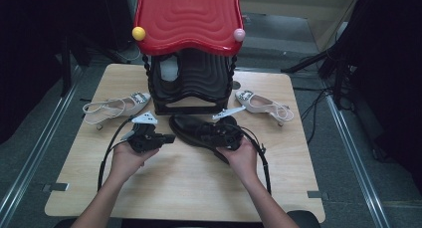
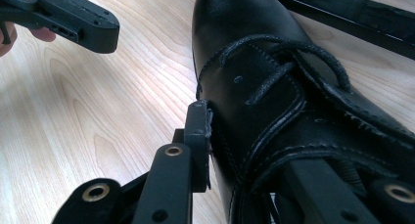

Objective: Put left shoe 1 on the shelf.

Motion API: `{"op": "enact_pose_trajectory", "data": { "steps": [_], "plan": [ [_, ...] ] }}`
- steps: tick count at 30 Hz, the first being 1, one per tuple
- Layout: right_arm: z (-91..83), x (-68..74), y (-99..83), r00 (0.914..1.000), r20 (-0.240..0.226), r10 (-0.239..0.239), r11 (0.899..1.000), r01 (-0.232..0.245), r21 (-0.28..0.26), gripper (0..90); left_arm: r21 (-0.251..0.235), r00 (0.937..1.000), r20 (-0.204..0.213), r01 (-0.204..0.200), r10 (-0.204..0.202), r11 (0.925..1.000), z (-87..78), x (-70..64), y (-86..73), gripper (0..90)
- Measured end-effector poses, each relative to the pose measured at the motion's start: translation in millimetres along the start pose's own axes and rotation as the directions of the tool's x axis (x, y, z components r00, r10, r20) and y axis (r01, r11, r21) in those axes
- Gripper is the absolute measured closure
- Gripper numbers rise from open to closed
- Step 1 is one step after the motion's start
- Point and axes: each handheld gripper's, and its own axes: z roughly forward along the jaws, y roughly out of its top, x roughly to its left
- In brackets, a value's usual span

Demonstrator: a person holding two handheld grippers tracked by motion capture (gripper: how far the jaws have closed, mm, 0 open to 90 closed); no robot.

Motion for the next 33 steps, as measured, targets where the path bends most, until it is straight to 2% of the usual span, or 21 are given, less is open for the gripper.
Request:
{"op": "enact_pose_trajectory", "data": {
  "steps": [4, 7, 8, 12, 15, 19, 22, 24, 26, 29, 33],
  "plan": [
    [0.9, 1.2, -1.3, 1.0000, -0.003, -0.004, 1.000, 0.004, 0.003, 71.4, -0.004, 1.0000, 0.005, -0.003, 0.003, 1.0000, 0.9, -0.6, -0.4, 89.2],
    [-1.0, -0.1, -2.2, 0.9989, -0.042, 0.022, 1.000, -0.022, 0.005, 66.5, 0.002, 0.9999, 0.000, -0.012, 0.012, 0.9999, 1.5, -1.3, 0.5, 88.5],
    [-1.8, -0.2, -2.5, 0.9989, -0.043, 0.019, 1.000, -0.019, 0.007, 66.0, -0.004, 0.9999, -0.005, -0.016, 0.016, 0.9999, 1.4, -1.9, 0.9, 88.5],
    [-11.4, -1.4, -4.5, 0.9990, -0.040, 0.021, 1.000, -0.021, 0.001, 64.7, -0.012, 0.9998, 0.003, -0.017, 0.018, 0.9998, -0.8, -1.9, 2.9, 88.8],
    [-24.5, -3.7, -7.5, 0.9993, -0.031, 0.020, 0.999, -0.021, -0.031, 64.5, -0.018, 0.9999, 0.004, -0.015, 0.015, 0.9997, -0.4, -2.1, 4.1, 88.6],
    [-41.6, -8.5, -11.9, 0.9998, -0.016, 0.012, 0.998, -0.013, -0.057, 69.3, -0.016, 0.9998, 0.002, -0.018, 0.018, 0.9997, 3.8, -3.8, 5.3, 88.5],
    [-52.5, -14.5, -15.3, 0.9997, -0.023, 0.013, 0.997, -0.014, -0.071, 79.1, -0.009, 0.9998, 0.020, -0.006, 0.006, 0.9999, 7.3, -4.2, 6.2, 88.5],
    [-58.8, -17.8, -16.6, 0.9996, -0.022, 0.016, 0.997, -0.018, -0.079, 84.2, -0.011, 0.9998, 0.019, -0.003, 0.004, 0.9999, 9.9, -5.0, 6.8, 88.6],
    [-65.8, -21.9, -18.4, 0.9999, 0.011, 0.008, 0.996, -0.007, -0.087, 88.5, -0.012, 0.9998, 0.020, -0.003, 0.004, 0.9999, 12.7, -5.8, 7.2, 88.9],
    [-71.7, -30.7, -21.5, 0.9978, 0.066, 0.008, 0.995, -0.001, -0.098, 90.0, -0.016, 0.9998, 0.020, -0.008, 0.008, 0.9998, 17.2, -7.2, 7.1, 89.1],
    [-76.4, -45.0, -26.4, 0.9934, 0.104, 0.047, 0.993, -0.035, -0.115, 90.0, -0.015, 0.9999, 0.008, -0.014, 0.014, 0.9998, 23.7, -10.4, 7.1, 89.1]
  ]
}}
